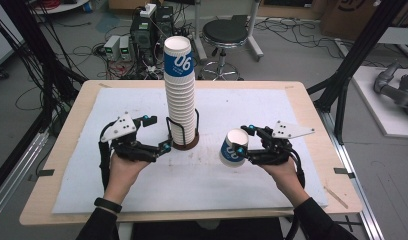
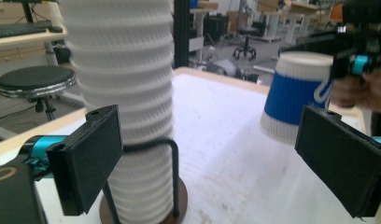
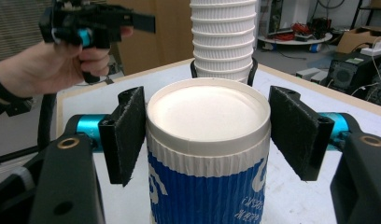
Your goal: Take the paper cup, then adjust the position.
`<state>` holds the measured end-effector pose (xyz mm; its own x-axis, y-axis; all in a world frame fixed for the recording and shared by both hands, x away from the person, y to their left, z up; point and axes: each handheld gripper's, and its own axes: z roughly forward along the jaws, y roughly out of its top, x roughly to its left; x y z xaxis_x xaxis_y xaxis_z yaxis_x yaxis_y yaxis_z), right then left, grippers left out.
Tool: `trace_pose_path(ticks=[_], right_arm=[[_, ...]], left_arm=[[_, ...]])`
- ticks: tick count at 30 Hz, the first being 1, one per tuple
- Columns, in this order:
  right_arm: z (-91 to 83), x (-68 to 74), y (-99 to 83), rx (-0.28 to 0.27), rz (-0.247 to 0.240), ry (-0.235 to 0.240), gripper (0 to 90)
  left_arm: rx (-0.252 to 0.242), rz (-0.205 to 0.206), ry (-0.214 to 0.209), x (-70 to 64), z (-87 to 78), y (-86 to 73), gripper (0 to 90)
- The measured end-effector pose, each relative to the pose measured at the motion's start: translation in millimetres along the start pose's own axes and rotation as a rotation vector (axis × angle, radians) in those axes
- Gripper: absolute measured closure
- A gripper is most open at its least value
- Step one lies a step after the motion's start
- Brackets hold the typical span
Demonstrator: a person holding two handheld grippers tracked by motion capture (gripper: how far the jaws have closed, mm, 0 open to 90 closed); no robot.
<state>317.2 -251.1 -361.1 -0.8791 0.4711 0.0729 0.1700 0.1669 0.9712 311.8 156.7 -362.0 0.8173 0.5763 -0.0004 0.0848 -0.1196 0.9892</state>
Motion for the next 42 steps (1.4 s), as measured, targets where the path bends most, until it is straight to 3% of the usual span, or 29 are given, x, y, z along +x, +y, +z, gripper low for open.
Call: trace_pose_path(ticks=[4, 9, 15, 22, 29, 42], right_arm=[[0.4, -2.0, 0.0, -0.005, 0.003, -0.003, 31.1], [-1.4, -1.9, -0.6, -0.009, 0.009, -0.011, 31.1], [-4.1, -3.5, -2.5, -0.012, 0.009, -0.020, 31.1], [-9.0, -1.9, -1.4, -0.028, 0.009, -0.018, 31.1], [-10.8, -2.1, -1.3, -0.031, 0.017, -0.015, 31.1], [-9.9, 0.1, -1.1, -0.033, 0.001, 0.005, 31.1]], left_arm=[[0.021, 0.024, 0.007, -4.6, 0.6, -9.5, 7.7], [0.003, 0.004, 0.021, -3.8, -5.6, -19.2, 7.7], [0.009, -0.007, 0.010, -5.3, -0.5, -21.4, 7.7], [0.034, 0.028, -0.024, -15.4, 9.5, -20.8, 7.7], [0.057, 0.012, -0.073, -17.7, 21.5, -26.1, 7.7], [0.090, 0.004, -0.176, -34.7, 41.6, -28.3, 7.7]])
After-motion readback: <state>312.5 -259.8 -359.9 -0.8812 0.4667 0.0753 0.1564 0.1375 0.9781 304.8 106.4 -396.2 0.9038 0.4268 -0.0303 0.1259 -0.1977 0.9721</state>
